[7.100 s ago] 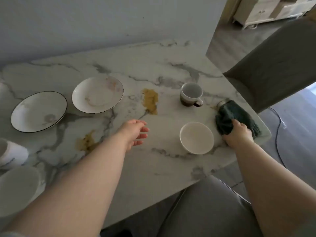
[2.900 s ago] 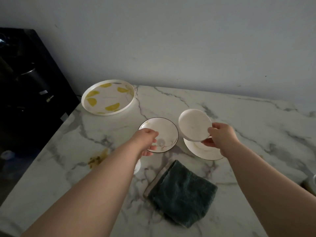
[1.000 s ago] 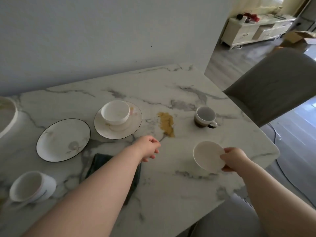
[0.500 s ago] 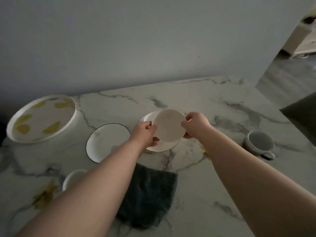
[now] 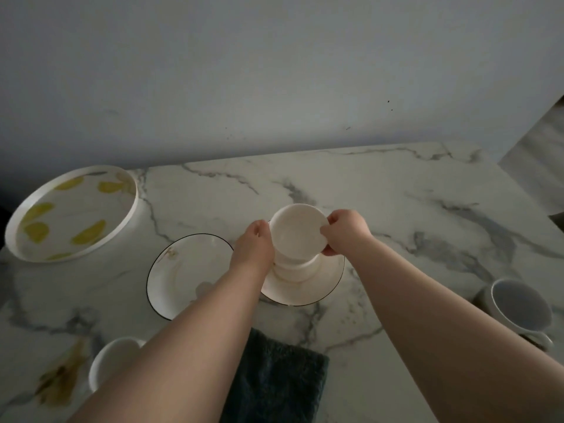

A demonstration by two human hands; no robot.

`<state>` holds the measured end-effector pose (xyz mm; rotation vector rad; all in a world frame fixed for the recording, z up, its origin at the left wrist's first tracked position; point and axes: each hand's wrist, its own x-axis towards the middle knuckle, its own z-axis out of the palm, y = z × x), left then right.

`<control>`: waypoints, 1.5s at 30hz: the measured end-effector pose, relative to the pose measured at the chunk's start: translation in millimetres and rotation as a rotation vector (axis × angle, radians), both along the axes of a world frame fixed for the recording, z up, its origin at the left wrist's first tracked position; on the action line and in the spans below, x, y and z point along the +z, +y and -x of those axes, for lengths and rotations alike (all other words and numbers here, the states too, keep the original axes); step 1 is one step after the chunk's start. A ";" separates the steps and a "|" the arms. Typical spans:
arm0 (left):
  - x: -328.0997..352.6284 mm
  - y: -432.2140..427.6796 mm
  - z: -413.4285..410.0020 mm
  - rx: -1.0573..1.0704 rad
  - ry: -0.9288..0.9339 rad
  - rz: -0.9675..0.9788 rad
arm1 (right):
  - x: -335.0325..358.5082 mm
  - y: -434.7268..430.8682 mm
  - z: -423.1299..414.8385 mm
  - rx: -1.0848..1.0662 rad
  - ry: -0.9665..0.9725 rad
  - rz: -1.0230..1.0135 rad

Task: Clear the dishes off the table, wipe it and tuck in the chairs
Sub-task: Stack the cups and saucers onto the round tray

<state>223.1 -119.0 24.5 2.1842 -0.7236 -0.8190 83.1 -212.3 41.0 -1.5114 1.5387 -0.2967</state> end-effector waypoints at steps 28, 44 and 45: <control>-9.9 51.1 -115.8 0.394 -0.304 -0.254 | -34.6 13.2 -11.5 -0.064 -0.011 -0.229; -59.2 90.1 -182.3 0.163 -0.192 -0.639 | -36.9 8.9 -9.6 -0.173 -0.035 -0.152; -59.3 89.8 -183.7 0.143 -0.204 -0.612 | -36.4 9.4 -9.6 -0.172 -0.036 -0.155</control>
